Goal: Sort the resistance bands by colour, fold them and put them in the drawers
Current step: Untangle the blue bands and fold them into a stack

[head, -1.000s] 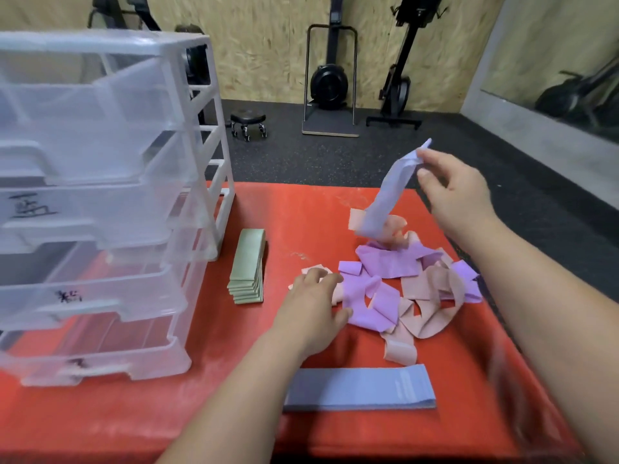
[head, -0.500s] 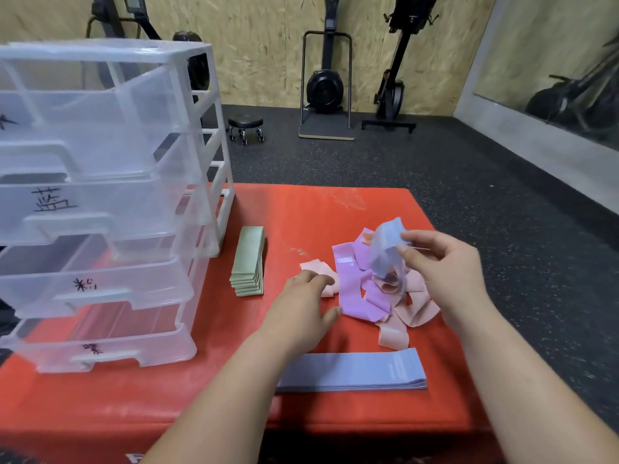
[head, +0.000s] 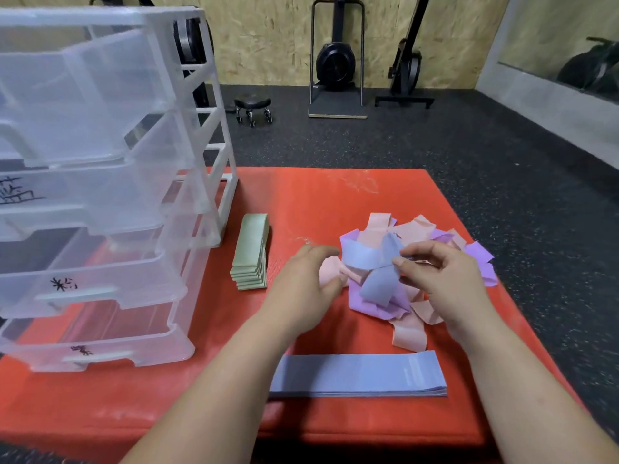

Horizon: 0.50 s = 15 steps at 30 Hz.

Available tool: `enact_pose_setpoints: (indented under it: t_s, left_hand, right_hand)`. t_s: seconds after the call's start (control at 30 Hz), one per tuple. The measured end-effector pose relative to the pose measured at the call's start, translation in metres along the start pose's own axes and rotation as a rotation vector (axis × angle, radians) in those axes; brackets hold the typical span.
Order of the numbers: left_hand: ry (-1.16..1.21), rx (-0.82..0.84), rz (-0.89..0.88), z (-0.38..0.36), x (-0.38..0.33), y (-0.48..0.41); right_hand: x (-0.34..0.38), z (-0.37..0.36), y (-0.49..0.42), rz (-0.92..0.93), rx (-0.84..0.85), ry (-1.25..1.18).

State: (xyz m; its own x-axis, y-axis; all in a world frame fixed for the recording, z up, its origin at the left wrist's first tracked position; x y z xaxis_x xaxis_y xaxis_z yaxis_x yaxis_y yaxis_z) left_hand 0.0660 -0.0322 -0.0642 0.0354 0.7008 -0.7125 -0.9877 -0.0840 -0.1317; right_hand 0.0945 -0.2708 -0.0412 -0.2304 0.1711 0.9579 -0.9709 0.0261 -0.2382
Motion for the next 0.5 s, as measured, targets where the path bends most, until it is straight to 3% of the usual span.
enact_pose_setpoints:
  t_s: [0.23,0.33,0.5]
  left_hand:
    - [0.318,0.019,-0.048,0.0,-0.024,-0.002]
    - [0.471,0.061,-0.069,-0.001,-0.033,0.0]
    - [0.295,0.078,0.035,-0.01,-0.011,0.0]
  right_hand:
    - [0.015,-0.004,-0.004,0.117,0.095,-0.23]
    - [0.017,-0.011,0.005,0.116,0.21,-0.187]
    - [0.004,-0.022,0.016,0.013,0.436,0.04]
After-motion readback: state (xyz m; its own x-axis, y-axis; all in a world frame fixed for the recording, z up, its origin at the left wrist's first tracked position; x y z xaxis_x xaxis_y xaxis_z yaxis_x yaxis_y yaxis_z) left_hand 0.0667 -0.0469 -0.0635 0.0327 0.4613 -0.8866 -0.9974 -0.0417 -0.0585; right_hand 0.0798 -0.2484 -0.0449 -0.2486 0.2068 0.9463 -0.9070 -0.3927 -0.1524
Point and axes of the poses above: each hand's wrist, its own y-axis away from the middle knuckle, its own z-axis out of the back of the hand, x = y × z, the point moved 3 cm from there along -y, towards the middle knuckle, and after that the axes turned 9 degrees about z, right-handed, at the moved point
